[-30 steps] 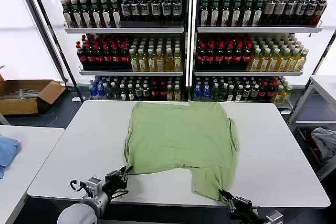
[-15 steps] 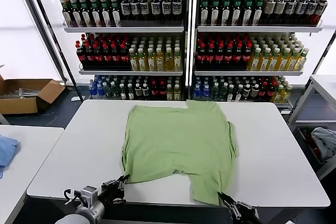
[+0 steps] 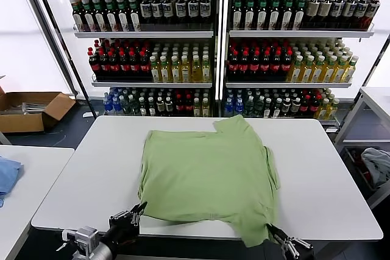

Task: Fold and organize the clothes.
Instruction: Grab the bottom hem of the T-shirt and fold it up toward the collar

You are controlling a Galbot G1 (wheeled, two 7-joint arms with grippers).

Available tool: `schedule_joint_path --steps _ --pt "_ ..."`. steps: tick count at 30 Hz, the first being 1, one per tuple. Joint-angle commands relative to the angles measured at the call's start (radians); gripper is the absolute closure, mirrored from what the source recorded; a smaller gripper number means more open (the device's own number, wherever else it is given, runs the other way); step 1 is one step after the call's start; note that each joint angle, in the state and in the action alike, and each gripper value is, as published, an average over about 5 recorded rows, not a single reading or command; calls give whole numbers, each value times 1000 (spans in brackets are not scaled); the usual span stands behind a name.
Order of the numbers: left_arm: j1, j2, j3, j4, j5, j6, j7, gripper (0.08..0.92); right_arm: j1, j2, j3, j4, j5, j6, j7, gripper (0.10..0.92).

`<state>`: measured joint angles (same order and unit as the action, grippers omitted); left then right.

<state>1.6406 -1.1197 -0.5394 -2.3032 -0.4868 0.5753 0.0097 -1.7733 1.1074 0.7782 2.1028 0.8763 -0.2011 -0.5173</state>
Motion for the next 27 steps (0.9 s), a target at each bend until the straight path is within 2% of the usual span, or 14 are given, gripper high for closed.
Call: schedule_joint_path --steps 1,8,18,24,27 --pt "-253 77 27 136 -173 0 -8 904 269 -24 -79 -68 66 -16 33 920" --pt "-486 92 98 357 -221 1 -4 904 575 -41 -203 -304 38 -24 67 920" --pt "-675 51 194 603 -218 2 -11 904 784 -96 -342 -561 -56 -18 100 913" --pt "-691 39 183 644 -215 2 -11 896 754 -90 -344 -531 -151 -37 169 776" --pt "-653 51 155 604 -215 2 -13 844 671 -97 -307 -455 -174 -35 187 689"
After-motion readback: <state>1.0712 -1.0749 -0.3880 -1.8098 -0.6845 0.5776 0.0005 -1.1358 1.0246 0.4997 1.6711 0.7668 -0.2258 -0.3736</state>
